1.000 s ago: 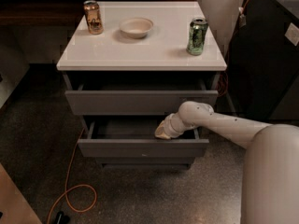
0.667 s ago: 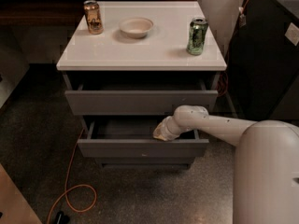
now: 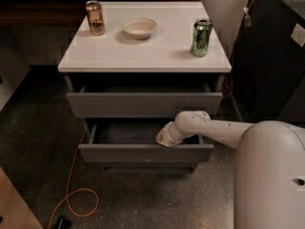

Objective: Place orange can into middle drawer

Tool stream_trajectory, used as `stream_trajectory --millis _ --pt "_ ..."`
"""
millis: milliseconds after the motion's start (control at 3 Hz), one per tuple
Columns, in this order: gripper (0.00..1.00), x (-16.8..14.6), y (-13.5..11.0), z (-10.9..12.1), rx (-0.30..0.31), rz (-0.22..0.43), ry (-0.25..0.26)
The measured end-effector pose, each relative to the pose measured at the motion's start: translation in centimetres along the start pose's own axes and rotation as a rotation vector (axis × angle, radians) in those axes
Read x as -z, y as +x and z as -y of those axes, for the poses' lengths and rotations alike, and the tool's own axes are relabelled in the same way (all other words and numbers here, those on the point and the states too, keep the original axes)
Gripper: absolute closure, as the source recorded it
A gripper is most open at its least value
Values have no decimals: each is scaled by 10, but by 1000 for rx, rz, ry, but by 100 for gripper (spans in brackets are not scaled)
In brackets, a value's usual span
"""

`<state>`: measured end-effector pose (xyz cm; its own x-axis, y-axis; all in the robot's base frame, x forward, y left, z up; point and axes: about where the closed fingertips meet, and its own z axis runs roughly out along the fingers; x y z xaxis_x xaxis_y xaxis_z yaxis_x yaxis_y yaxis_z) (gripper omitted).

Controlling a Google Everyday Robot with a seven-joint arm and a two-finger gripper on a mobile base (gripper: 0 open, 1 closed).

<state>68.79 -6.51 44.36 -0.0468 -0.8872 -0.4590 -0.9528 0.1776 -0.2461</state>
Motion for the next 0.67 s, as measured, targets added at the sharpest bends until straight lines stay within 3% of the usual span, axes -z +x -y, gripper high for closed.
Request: stream_trajectory --millis 333,667 --pt "100 0 0 0 0 0 0" --pt "100 -2 1 -16 12 -4 -13"
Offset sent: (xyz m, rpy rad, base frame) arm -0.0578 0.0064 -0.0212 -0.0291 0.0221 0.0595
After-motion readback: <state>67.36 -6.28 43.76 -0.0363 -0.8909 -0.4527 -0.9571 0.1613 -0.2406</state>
